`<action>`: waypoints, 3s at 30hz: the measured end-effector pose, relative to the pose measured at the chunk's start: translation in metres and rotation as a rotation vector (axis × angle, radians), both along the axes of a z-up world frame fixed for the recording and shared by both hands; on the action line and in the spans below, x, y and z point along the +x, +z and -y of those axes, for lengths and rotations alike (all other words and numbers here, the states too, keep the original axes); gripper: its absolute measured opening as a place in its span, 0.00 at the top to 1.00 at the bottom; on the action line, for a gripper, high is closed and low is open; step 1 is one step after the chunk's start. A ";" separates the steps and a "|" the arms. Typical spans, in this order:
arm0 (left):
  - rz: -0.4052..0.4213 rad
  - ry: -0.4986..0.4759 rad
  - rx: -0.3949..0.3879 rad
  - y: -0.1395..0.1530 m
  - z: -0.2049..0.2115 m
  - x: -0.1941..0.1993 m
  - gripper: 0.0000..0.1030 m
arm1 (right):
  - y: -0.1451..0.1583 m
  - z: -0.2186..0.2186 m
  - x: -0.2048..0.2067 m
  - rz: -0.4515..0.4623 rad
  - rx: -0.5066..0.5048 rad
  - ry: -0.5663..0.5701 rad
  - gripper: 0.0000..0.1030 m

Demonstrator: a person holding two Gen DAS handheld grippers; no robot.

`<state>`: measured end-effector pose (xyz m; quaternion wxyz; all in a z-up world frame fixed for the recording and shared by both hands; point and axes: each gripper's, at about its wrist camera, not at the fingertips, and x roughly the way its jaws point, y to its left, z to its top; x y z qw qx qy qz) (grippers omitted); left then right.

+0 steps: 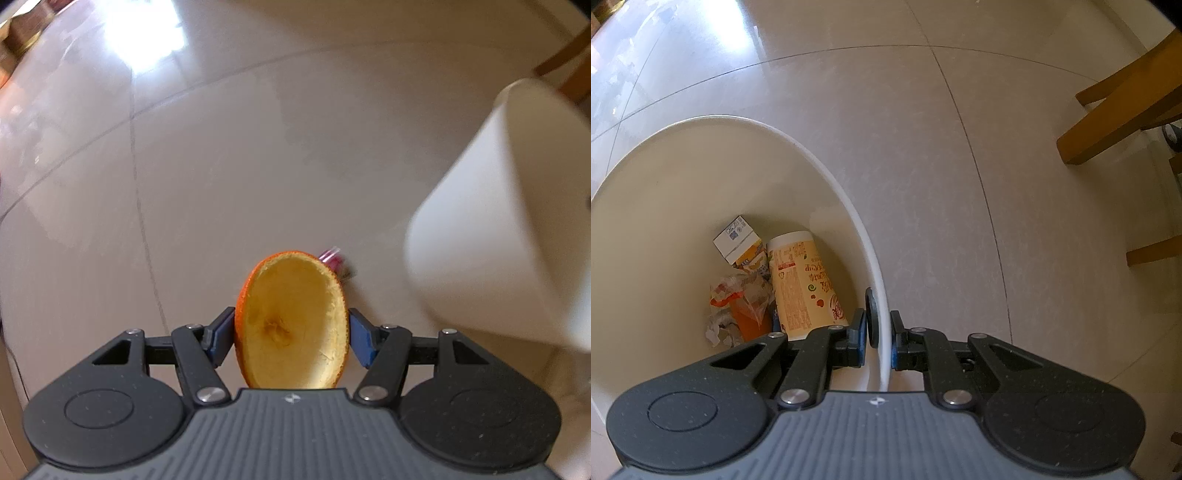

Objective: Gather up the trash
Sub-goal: 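Carry the orange half over the bin and open the left gripper, then move the left gripper to the red snack wrapper and grasp it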

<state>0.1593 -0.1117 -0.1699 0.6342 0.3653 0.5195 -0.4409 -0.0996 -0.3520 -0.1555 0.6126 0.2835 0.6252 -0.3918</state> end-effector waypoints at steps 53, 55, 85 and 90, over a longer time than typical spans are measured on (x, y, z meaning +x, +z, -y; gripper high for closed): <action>-0.027 -0.014 -0.140 -0.041 -0.024 -0.026 0.13 | 0.002 -0.008 -0.004 0.018 -0.018 0.078 0.87; -0.028 -0.056 -0.113 -0.064 -0.024 -0.025 0.13 | 0.002 -0.008 -0.003 0.018 -0.018 0.083 0.87; -0.033 -0.346 0.067 -0.241 -0.027 -0.013 0.27 | 0.004 -0.004 -0.007 0.026 0.042 0.108 0.89; -0.025 -0.356 0.062 -0.239 -0.027 -0.016 0.43 | 0.002 -0.003 -0.006 0.022 0.040 0.106 0.89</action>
